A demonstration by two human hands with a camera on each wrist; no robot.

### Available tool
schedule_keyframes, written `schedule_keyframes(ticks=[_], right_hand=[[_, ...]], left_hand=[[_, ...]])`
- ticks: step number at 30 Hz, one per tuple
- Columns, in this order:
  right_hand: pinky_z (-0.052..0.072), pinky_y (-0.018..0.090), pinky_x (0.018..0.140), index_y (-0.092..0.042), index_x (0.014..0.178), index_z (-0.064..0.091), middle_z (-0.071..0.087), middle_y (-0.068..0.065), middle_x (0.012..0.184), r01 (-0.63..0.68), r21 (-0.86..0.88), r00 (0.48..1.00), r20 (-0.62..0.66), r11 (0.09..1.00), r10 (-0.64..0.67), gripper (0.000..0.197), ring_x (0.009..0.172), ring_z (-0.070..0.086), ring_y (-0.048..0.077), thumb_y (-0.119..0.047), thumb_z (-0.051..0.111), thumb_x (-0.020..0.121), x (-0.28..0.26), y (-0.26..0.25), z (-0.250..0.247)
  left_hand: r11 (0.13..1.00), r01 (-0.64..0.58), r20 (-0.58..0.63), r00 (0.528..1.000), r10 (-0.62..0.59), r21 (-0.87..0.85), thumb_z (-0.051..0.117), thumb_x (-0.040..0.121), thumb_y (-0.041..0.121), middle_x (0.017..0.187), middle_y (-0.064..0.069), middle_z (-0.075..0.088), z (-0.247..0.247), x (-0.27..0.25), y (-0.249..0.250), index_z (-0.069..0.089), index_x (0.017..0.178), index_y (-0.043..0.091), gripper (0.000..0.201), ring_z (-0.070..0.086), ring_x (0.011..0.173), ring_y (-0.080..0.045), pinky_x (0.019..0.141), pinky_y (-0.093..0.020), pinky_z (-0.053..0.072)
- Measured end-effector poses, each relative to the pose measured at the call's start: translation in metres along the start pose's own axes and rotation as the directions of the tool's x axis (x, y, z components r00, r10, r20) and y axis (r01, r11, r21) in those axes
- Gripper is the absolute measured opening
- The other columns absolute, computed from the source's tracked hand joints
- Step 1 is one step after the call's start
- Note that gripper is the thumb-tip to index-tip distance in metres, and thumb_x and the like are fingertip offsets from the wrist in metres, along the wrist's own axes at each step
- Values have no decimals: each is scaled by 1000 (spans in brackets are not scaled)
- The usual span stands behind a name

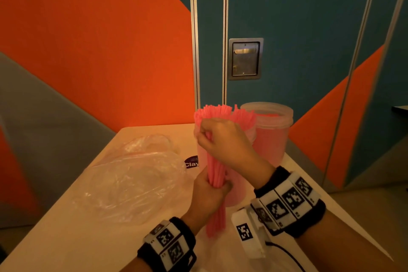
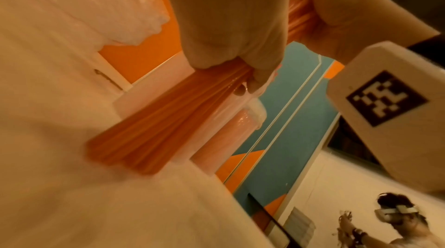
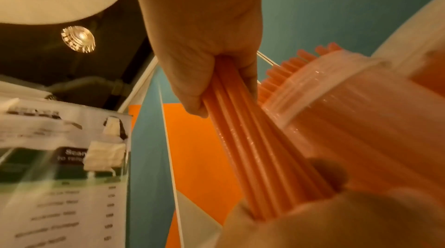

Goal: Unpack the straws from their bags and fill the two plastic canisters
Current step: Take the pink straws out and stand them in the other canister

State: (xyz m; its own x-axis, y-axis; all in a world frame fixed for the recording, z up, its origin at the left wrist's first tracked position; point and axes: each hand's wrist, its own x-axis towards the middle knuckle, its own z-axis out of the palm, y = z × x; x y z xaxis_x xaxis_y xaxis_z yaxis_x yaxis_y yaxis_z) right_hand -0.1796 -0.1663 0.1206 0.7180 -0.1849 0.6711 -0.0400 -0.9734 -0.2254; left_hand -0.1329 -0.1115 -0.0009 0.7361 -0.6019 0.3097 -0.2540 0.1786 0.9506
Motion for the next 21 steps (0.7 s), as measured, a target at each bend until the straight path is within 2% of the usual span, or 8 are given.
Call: schedule_keyframes(ticks=[3, 7, 8, 10, 12, 15, 18, 21], right_hand=[[38, 28, 59, -9, 72, 60, 63, 5, 74, 0, 8, 999, -34, 1000, 1, 18, 67, 54, 21, -21, 58, 84, -5, 9, 6], [36, 25, 63, -15, 78, 63, 57, -6, 77, -44, 100, 998, -42, 994, 48, 6, 71, 50, 12, -21, 63, 79, -3, 15, 9], [38, 23, 65, -17, 88, 64, 55, -8, 85, -65, 170, 994, -79, 983, 80, 12, 76, 50, 9, -19, 64, 77, -3, 15, 10], [37, 8, 75, -19, 116, 56, 49, -8, 108, -111, 358, 962, -194, 927, 190, 46, 90, 47, 4, -13, 68, 71, -4, 14, 9], [31, 0, 80, -23, 123, 45, 48, -7, 117, -122, 517, 893, -314, 847, 321, 64, 102, 46, 3, -8, 73, 67, 3, 10, -3], [43, 15, 79, -28, 106, 47, 57, -6, 104, -83, 697, 840, -336, 712, 427, 50, 90, 56, 3, -6, 74, 69, 29, -3, -40], [53, 27, 58, -15, 79, 52, 59, -1, 71, 7, 874, 911, -206, 487, 357, 21, 56, 58, 13, 3, 64, 80, 59, -16, -81], [44, 21, 40, -14, 68, 48, 49, -3, 48, 133, 844, 902, -320, 520, 289, 24, 37, 46, 10, -5, 64, 84, 86, -25, -109]], left_hand=[[999, 44, 41, 998, -44, -4, 66, 73, -9, 69, -2, 60, 1, -7, -11, 59, 79, 14, 25, 58, 64, -15, 59, -26, 51], [1000, 12, 76, 997, -14, 17, 68, 78, -2, 73, 0, 63, 0, -6, -18, 58, 90, 17, 24, 62, 63, -8, 59, -23, 53], [1000, -6, 76, 997, 5, 16, 68, 81, 4, 72, 1, 62, 1, -5, -17, 57, 91, 17, 19, 61, 60, -6, 57, -23, 52], [998, -62, 76, 995, 60, 28, 65, 85, 12, 70, 5, 60, 2, -5, -9, 55, 95, 14, 15, 58, 56, 0, 55, -20, 49], [990, -129, 81, 989, 123, 64, 64, 86, 14, 71, 10, 59, 1, 2, 11, 53, 100, 16, 18, 56, 55, 5, 54, -13, 45], [942, -307, 90, 951, 297, 135, 64, 86, 11, 73, 15, 56, -1, 24, 55, 50, 96, 27, 23, 52, 57, 5, 56, -17, 43], [872, -428, 70, 903, 424, 238, 66, 85, 14, 70, 16, 51, 0, 49, 101, 46, 81, 32, 27, 47, 58, 1, 56, -22, 39], [845, -463, 41, 882, 470, 266, 69, 82, 20, 69, 10, 54, 9, 68, 137, 46, 79, 32, 26, 54, 62, -7, 59, -25, 44]])
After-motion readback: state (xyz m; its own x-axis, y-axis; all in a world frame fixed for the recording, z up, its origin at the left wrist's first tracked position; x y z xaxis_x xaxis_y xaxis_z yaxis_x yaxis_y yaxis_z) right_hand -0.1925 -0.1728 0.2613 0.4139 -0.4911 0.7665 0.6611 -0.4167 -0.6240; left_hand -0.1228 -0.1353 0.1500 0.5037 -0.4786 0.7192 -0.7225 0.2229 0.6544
